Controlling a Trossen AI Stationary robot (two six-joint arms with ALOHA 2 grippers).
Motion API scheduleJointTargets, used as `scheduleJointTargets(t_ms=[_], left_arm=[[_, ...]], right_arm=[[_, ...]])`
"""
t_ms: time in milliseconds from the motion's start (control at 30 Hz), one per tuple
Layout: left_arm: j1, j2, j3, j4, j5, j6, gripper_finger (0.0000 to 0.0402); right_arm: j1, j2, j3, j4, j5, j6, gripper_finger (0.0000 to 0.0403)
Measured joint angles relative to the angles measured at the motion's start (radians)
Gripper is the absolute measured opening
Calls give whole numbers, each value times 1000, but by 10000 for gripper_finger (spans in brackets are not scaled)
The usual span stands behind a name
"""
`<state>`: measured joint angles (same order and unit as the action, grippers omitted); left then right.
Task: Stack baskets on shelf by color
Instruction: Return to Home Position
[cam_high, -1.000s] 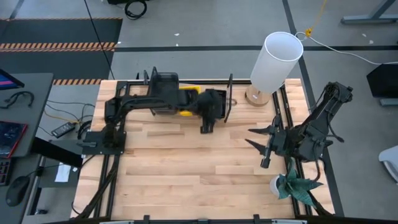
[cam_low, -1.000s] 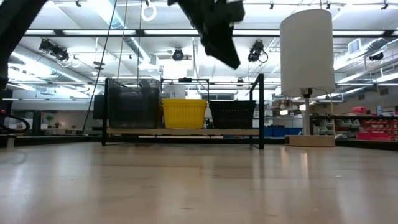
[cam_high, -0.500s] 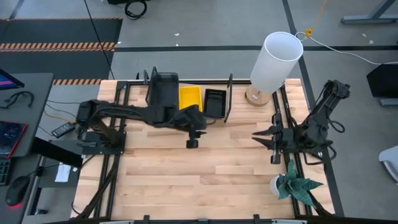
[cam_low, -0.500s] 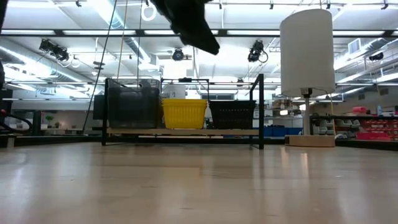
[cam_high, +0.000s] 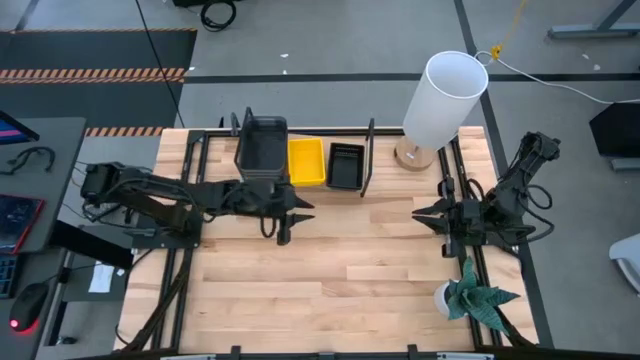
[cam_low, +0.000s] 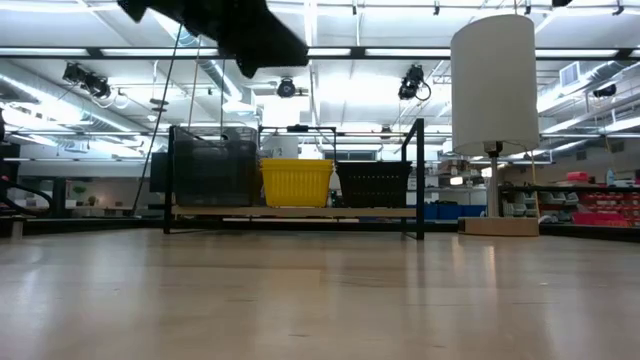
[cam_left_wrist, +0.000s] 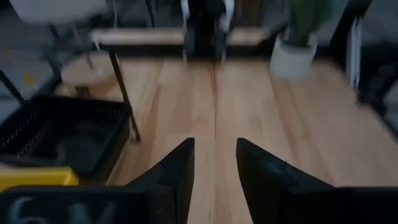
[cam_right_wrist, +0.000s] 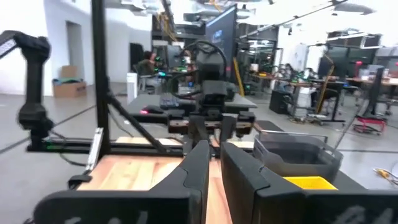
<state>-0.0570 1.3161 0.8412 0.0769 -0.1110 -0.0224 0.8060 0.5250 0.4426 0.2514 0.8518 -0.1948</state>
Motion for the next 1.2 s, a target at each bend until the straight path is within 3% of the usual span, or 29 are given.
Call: scheduleJointTargets(t_ms=[167,300,600,867,1033,1200], left_arm=[[11,-104,-152,164,-1,-37,123],[21,-204,-224,198,-16,-51,111],[20,-473,-330,82,-98,-64,58],[21,-698,-505,75,-149,-121,7],[21,-849,-604,78,-184,-152,7],[21,-1000,-647,-30,-243,-152,4]], right_arm=[[-125,-14,-31,30,-113,27,28],[-251,-13,-58,32,-242,87,6],[-440,-28,-94,30,-434,151,10],[-534,-36,-168,68,-501,160,7],[-596,-54,-208,68,-563,184,7],[-617,-82,-248,67,-587,191,7]])
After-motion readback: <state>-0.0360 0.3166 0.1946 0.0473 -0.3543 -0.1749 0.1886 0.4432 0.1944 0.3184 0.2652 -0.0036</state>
